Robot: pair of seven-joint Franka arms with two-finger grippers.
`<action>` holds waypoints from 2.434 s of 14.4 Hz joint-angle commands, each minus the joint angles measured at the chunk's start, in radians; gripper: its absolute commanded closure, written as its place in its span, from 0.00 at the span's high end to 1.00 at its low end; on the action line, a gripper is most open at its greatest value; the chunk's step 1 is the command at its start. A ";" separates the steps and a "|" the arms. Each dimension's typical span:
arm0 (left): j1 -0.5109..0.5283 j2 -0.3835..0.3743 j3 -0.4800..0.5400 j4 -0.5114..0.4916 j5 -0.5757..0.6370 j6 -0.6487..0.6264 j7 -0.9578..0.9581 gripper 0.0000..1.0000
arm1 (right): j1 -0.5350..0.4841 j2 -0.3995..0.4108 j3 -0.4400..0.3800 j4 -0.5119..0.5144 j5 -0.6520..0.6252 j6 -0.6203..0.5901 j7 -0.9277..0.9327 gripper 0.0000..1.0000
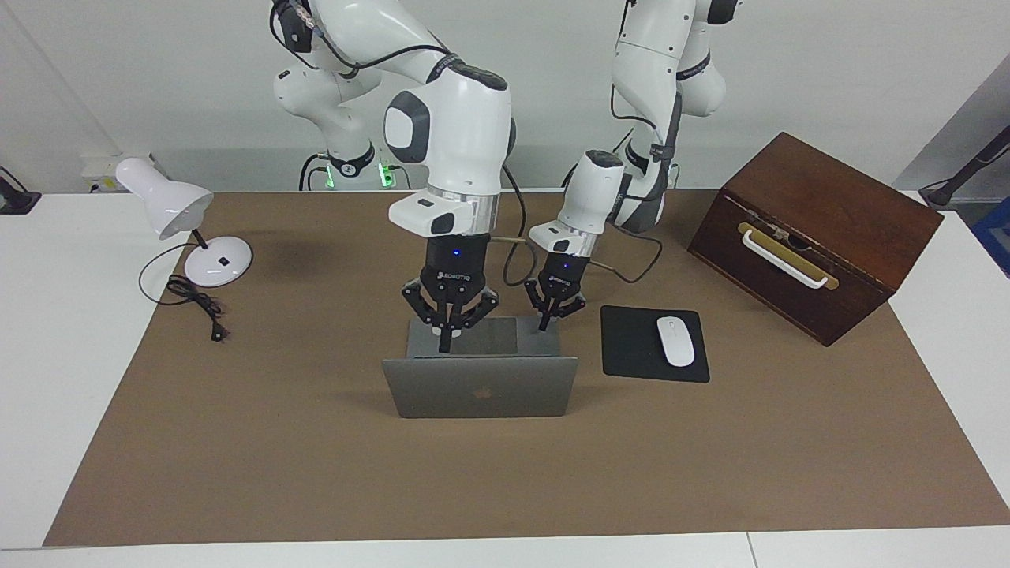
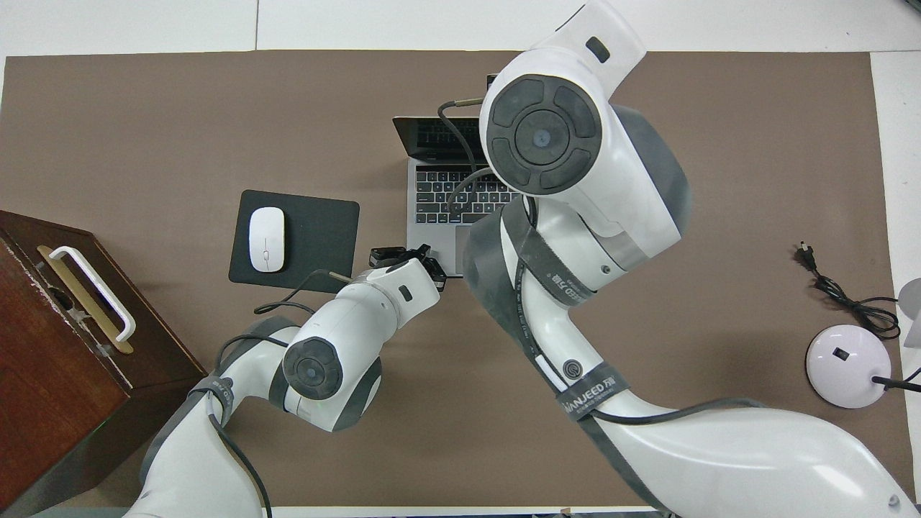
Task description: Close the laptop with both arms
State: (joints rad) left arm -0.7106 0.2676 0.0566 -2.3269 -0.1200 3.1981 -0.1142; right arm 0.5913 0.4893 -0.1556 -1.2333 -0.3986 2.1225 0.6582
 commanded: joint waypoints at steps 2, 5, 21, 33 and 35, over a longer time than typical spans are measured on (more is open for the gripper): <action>-0.023 -0.005 0.015 -0.041 -0.017 0.049 0.025 0.00 | -0.031 0.080 0.005 0.118 -0.016 0.005 -0.026 0.00; -0.020 -0.007 0.017 -0.051 -0.017 0.045 0.074 0.00 | -0.033 0.107 0.004 0.121 -0.016 0.042 -0.014 0.00; 0.032 0.079 0.015 -0.060 -0.007 0.108 0.223 0.00 | -0.076 0.172 0.019 0.156 0.110 0.019 0.063 0.00; 0.056 0.140 0.015 -0.061 -0.006 0.161 0.283 0.00 | -0.077 0.160 0.019 0.155 0.262 -0.087 0.012 0.00; 0.056 0.142 0.015 -0.061 -0.006 0.161 0.284 0.00 | -0.079 0.160 0.021 0.155 0.265 -0.110 0.008 0.00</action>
State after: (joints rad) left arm -0.6899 0.2980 0.0595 -2.3881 -0.1198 3.3527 0.1264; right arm 0.5290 0.6440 -0.1485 -1.0987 -0.1623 2.0438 0.7000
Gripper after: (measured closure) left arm 0.991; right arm 0.991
